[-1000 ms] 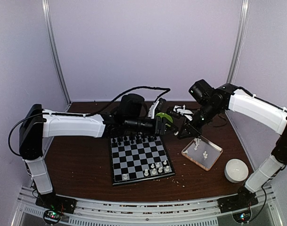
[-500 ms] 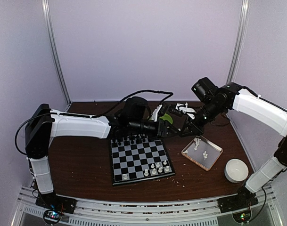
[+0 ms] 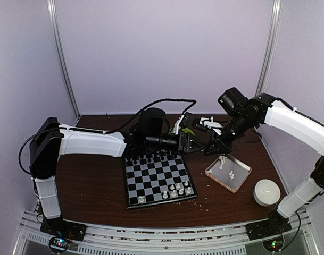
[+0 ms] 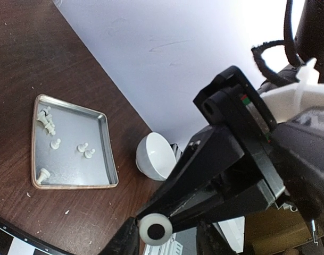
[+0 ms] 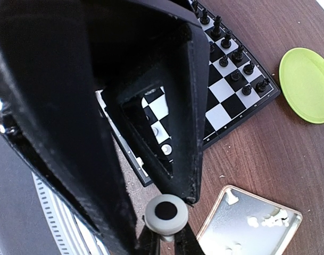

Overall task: Set up the chess pieces on the board
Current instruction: Pass from the right arm to the left

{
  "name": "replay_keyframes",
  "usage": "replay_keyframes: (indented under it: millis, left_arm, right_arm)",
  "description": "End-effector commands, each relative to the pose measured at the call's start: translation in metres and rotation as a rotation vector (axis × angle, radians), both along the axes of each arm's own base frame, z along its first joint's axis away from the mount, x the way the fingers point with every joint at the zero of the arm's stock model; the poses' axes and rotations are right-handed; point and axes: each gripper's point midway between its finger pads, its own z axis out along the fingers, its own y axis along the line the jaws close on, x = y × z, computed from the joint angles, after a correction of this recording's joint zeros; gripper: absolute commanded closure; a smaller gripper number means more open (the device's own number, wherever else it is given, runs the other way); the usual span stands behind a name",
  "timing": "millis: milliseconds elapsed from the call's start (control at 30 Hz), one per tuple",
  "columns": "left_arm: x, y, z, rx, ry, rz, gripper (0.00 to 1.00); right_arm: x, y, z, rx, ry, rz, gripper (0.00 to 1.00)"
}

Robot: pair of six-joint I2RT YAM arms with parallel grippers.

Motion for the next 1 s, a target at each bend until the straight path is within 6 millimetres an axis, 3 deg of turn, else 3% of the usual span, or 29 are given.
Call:
replay_keyframes:
  millis: [0,433,667,800,967]
  left_arm:
    - [-0.008,-0.009,0.014,-0.088,-0.019,-0.051,0.63]
    - [-0.006,-0.011,-0.001,-0.034,-0.003,-0.046,0.68]
    - [-0.007,-0.014,-0.002,-0.032,0.005,-0.064,0.77]
    - [-0.007,-0.015,-0.003,-0.028,0.006,-0.069,0.74]
    - [-0.008,-0.016,-0.001,-0.042,0.008,-0.084,0.86]
  right_arm:
    - [-0.003,0.010,0.011,0.059,-0.031,0.032,0.92]
    - [-0.003,0.012,0.016,0.075,-0.038,0.035,0.92]
    - [-0.004,0.013,0.019,0.085,-0.039,0.042,0.92]
    - [-0.004,0.014,0.021,0.091,-0.047,0.041,0.92]
    - [-0.003,0.014,0.021,0.089,-0.051,0.039,0.92]
